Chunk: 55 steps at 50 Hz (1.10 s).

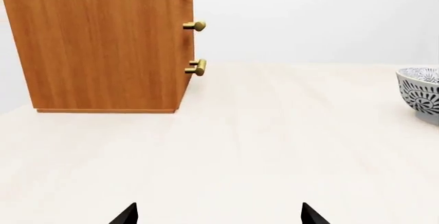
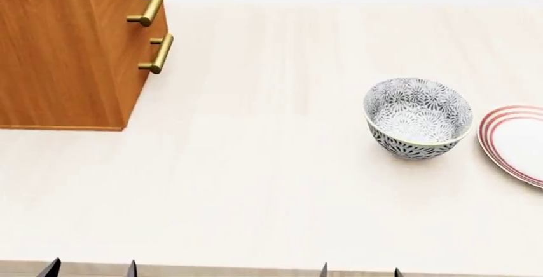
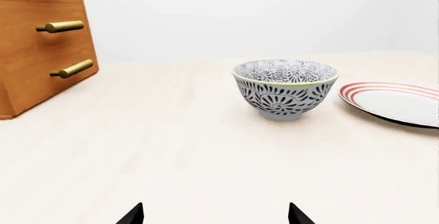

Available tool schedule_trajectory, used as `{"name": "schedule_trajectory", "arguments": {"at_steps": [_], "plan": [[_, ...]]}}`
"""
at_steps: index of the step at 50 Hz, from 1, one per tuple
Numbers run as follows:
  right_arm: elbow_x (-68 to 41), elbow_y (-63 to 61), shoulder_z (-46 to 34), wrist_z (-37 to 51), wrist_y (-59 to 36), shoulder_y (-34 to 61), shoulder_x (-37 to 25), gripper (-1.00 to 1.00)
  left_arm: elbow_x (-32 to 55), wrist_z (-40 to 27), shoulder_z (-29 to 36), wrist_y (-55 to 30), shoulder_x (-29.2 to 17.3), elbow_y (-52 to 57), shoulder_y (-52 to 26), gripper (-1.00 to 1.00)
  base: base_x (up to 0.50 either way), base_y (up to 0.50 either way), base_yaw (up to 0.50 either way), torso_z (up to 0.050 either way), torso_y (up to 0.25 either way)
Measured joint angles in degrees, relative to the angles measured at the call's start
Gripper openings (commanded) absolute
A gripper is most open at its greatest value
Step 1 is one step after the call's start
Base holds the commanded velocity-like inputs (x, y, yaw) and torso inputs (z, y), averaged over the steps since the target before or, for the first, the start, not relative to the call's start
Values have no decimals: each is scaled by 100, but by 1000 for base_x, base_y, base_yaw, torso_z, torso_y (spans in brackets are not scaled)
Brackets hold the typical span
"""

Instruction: Put the bowl on top of the cabinet.

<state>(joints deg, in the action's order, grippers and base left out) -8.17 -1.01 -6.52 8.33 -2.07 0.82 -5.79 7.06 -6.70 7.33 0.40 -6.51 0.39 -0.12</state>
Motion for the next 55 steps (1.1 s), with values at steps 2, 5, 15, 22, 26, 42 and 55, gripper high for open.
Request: {"name": "schedule_trajectory", "arguments": {"at_steps": [2, 5, 15, 22, 26, 42, 55], "plan": [[-24, -18, -6, 16, -16, -3, -10, 100, 7, -12, 13, 4, -9, -4, -3, 100, 0, 0, 0, 0, 0], [-55, -38, -21, 34, -28, -9, -25, 100, 14, -29, 36, 14, -23, -13, -6, 100, 0, 0, 0, 0, 0], [-122, -82, -84, 84, -15, -33, -78, 100, -10, -105, 105, 127, -75, -25, 18, 100, 0, 0, 0, 4, 0], [-161, -111, -126, 108, 10, -52, -117, 100, 11, -104, 145, 308, -120, -2, 81, 100, 0, 0, 0, 49, 0], [-182, -127, -149, 120, 23, -59, -138, 100, 33, -105, 165, 360, -141, 8, 97, 100, 0, 0, 0, 50, 0], [-208, -161, -265, 159, 104, -85, -222, 100, 162, -119, 224, 401, -206, 23, 106, 100, 0, 0, 0, 50, 0], [-136, -378, -344, 262, 275, -266, -299, 100, 226, -150, 276, 456, -254, 97, 162, 100, 0, 0, 0, 50, 0]]}}
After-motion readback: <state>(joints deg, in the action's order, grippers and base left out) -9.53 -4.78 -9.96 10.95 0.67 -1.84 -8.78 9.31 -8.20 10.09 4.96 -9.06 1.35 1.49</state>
